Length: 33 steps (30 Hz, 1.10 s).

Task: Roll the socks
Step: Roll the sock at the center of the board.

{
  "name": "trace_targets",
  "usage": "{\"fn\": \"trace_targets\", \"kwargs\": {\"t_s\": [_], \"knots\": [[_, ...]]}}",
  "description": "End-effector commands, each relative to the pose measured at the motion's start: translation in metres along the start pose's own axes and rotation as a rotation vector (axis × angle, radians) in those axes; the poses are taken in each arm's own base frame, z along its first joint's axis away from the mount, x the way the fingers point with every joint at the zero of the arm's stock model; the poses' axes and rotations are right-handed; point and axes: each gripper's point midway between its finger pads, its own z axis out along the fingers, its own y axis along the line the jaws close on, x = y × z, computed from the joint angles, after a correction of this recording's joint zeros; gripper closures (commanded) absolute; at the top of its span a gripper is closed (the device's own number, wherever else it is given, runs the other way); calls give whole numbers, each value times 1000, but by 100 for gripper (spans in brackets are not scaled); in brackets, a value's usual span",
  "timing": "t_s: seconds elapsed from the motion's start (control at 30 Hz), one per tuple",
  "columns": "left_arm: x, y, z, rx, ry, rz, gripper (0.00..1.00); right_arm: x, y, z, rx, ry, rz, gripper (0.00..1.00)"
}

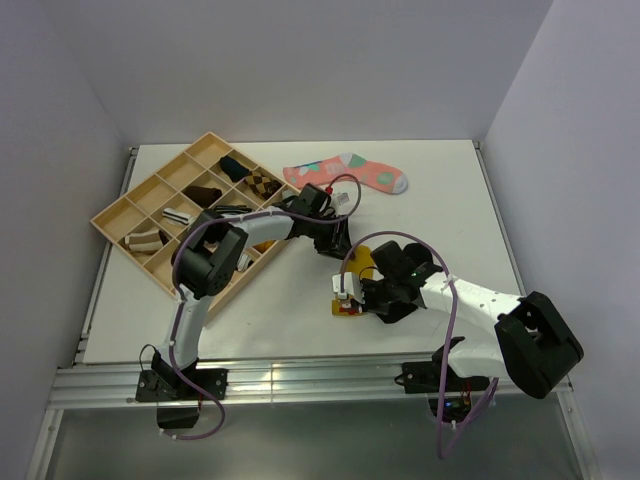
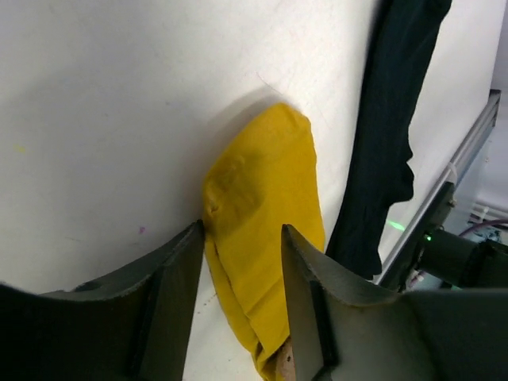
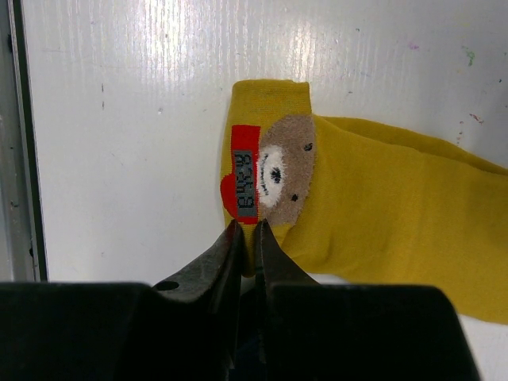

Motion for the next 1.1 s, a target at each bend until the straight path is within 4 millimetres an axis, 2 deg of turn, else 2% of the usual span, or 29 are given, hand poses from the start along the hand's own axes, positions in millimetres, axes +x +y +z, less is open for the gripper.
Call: {"fn": "trace_targets", "kwargs": {"t_s": [0.0,0.03,0.07,0.13,0.17,0.27,0.33,0.57,0.7,0.77,0.8,0.83,0.9,1.0,1.03,1.07], "knots": [[47,34,17,-38,133,-55,54,5,0,-2,-7,32,12,94],[49,35,19,-39,135,-67,56,5,-1,-2,-1,33,13,94],[49,38,19,-42,135,-76,67,5,-2,-2,5,33,10,94],[47,38,21,-37,123,-93,76,5,-2,-2,8,32,11,94],[47,41,21,-44,119,-106,88,4,-2,-2,7,30,13,94],[38,48,13,-64,59,-139,100,5,-2,-2,8,31,18,94],[28,55,6,-101,5,-162,100,4,-1,-2,1,30,18,94],[-5,86,-41,-227,-182,-238,100,-3,2,-7,-101,24,54,94],[-9,93,-48,-253,-204,-242,100,2,6,-3,-222,59,119,94],[-8,96,-49,-265,-213,-250,100,-2,6,-8,-290,54,172,94],[-8,96,-49,-260,-221,-248,100,3,8,-4,-335,66,202,94],[-4,100,-49,-275,-222,-260,100,0,2,-8,-346,65,234,94],[-7,97,-52,-266,-249,-255,100,8,0,-3,-377,96,295,94],[-3,98,-53,-266,-255,-264,100,3,-13,-3,-426,95,363,94],[3,101,-52,-274,-249,-273,100,4,-9,-7,-461,114,408,94],[-2,96,-54,-258,-275,-263,100,5,-10,-7,-479,116,432,94]]}}
